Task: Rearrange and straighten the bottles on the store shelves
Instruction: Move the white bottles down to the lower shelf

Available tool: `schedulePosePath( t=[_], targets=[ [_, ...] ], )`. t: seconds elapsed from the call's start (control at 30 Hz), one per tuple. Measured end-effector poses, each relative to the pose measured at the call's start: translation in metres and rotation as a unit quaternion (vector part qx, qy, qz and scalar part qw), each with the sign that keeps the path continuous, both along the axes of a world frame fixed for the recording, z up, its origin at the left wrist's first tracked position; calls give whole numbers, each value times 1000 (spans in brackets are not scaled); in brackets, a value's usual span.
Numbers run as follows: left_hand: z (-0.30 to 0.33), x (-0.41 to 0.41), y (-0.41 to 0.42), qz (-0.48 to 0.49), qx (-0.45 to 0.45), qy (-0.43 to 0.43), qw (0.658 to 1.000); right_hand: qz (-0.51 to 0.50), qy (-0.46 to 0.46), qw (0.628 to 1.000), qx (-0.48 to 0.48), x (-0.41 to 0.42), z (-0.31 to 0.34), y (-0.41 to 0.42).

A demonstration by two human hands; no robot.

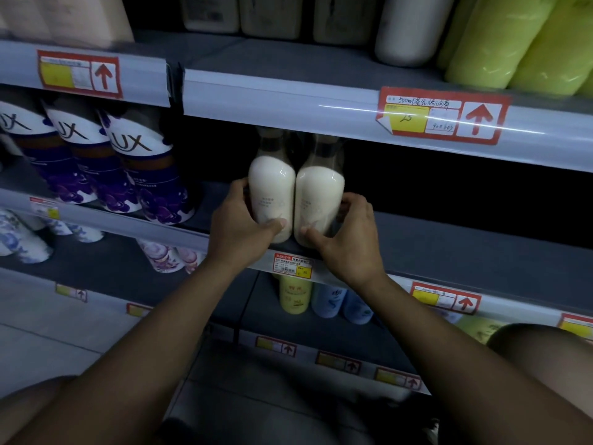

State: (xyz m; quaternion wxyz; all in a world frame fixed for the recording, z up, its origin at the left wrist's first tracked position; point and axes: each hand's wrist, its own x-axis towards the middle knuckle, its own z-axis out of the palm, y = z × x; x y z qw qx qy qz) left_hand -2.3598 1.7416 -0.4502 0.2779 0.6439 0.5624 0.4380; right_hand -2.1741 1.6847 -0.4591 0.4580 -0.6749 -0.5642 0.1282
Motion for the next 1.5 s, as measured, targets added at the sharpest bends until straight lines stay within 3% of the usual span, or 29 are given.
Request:
schedulePosePath(
  t=[0.87,1.5],
  targets=[
    [-7,1,12,46,36,-16,998,10,15,1000,19,-8,-7,14],
    [16,-16,-32,23,100,30,994,40,-41,998,28,4,4,-16]
  ],
)
